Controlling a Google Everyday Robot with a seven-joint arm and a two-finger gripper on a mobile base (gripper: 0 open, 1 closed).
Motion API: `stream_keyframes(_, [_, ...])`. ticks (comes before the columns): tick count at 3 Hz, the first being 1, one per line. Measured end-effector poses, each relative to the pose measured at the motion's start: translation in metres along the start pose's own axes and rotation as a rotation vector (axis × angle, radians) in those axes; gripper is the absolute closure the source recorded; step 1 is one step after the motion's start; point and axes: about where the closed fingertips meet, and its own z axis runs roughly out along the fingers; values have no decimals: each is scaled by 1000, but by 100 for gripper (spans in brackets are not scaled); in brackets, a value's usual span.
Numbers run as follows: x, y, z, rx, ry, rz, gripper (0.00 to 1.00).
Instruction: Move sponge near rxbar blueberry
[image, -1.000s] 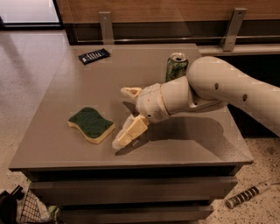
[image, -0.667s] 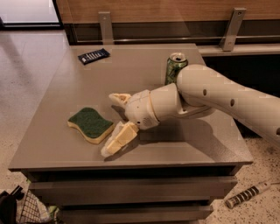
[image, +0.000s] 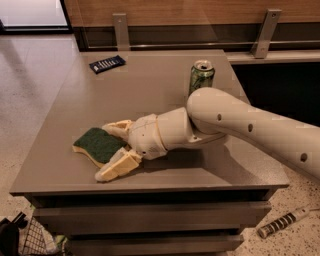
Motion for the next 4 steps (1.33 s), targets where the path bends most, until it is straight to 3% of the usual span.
stream_keyframes(3, [-3,2,3,-8,3,-4,95])
stream_keyframes(4, [-5,2,2,-8,7,-4,100])
